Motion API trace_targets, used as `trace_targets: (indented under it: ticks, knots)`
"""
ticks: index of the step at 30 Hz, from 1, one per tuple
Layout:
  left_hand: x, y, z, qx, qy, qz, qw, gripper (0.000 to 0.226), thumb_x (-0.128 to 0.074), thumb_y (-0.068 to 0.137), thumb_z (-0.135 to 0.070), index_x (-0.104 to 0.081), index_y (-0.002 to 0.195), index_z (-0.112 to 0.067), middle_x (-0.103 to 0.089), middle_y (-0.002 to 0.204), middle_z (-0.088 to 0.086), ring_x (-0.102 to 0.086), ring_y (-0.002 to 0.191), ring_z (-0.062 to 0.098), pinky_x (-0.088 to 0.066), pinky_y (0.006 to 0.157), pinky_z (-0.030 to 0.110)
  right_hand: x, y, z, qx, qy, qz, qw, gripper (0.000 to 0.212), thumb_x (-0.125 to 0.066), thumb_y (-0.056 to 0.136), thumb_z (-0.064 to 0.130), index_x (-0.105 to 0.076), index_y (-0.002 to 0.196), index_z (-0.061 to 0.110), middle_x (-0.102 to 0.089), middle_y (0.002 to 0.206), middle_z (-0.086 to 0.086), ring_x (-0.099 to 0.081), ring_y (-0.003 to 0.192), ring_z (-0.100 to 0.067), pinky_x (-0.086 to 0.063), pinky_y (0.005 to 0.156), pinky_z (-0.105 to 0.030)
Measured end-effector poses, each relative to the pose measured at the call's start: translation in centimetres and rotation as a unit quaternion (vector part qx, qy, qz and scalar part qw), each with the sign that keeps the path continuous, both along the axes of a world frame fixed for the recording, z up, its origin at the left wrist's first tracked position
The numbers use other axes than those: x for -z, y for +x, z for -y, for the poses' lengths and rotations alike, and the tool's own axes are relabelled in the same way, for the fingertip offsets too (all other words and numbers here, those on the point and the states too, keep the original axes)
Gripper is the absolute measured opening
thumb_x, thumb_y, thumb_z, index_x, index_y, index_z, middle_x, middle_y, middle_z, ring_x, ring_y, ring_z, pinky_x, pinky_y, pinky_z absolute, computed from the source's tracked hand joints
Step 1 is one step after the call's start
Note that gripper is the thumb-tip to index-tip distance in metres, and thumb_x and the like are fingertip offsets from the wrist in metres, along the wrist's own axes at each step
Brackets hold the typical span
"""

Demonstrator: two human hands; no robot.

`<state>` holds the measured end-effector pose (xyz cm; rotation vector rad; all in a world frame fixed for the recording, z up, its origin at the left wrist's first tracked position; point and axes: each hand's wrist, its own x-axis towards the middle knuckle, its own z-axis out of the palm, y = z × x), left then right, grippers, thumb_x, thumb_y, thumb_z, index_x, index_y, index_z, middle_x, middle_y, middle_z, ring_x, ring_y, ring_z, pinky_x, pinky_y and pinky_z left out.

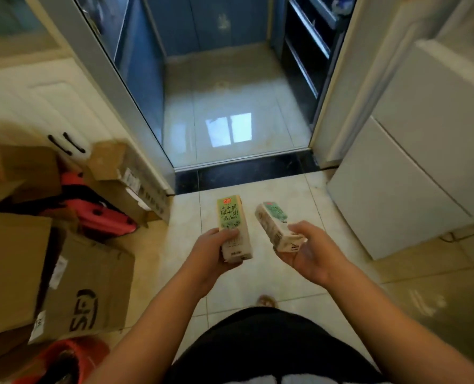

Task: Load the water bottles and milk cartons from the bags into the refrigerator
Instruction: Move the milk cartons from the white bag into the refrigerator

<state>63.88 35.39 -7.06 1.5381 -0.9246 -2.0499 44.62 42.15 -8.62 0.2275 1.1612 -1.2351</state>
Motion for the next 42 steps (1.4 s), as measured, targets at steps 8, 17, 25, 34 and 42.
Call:
trace_targets:
  ticks: [8,17,25,34,42]
  knots:
    - [-2.1,-6.7,10.7,0.045,-0.071,-0.014,0.996,0.023,-0.059,0.094,-0.023,-0.065,0.112,-0.011,-0.073,0.091,0.007,-0.069,0.085,0.023,-0.054,0.077,0.035,-2.7,-5.4,9.1,-0.036,-0.125,-0.131,0.983,0.052,-0.061,0.089,0.003,-0.049,0.135,0.022,-0.069,0.115,-0.015,-0.071,0.097,-0.030,-0.056,0.074,-0.037]
    - [-4.9,-20.3,23.6,0.210,-0.180,-0.043,0.960,0.017,-0.058,0.096,-0.022,-0.070,0.108,-0.018,-0.075,0.101,0.006,-0.070,0.099,0.031,-0.056,0.088,0.045,-4.8,-15.2,17.5,0.063,-0.171,-0.309,0.933,0.051,-0.062,0.089,-0.001,-0.052,0.131,0.024,-0.070,0.111,-0.017,-0.068,0.103,-0.035,-0.053,0.092,-0.054]
    - [-9.1,-34.7,32.8,0.335,-0.338,-0.104,0.874,0.020,-0.052,0.100,-0.019,-0.066,0.113,-0.027,-0.074,0.097,-0.010,-0.072,0.089,0.010,-0.056,0.066,0.020,-8.5,-24.2,24.3,0.228,-0.143,-0.388,0.882,0.048,-0.062,0.089,0.000,-0.053,0.129,0.026,-0.069,0.111,-0.013,-0.069,0.104,-0.030,-0.057,0.085,-0.046]
    - [-13.5,-49.6,35.1,0.389,-0.384,-0.211,0.811,0.025,-0.052,0.099,-0.027,-0.053,0.122,-0.016,-0.073,0.102,-0.002,-0.074,0.087,0.014,-0.058,0.060,0.025,-14.0,-33.0,25.5,0.349,-0.061,-0.536,0.766,0.042,-0.065,0.089,0.008,-0.049,0.124,0.028,-0.069,0.105,0.000,-0.071,0.098,-0.018,-0.060,0.074,-0.033]
    - [-18.7,-61.0,33.8,0.422,-0.404,-0.299,0.754,0.011,-0.051,0.099,-0.025,-0.048,0.108,-0.020,-0.071,0.102,-0.007,-0.074,0.086,0.012,-0.059,0.061,0.025,-18.9,-42.3,24.4,0.402,-0.066,-0.596,0.692,0.038,-0.062,0.090,0.008,-0.048,0.123,0.020,-0.069,0.109,0.004,-0.070,0.100,-0.013,-0.058,0.071,-0.025]
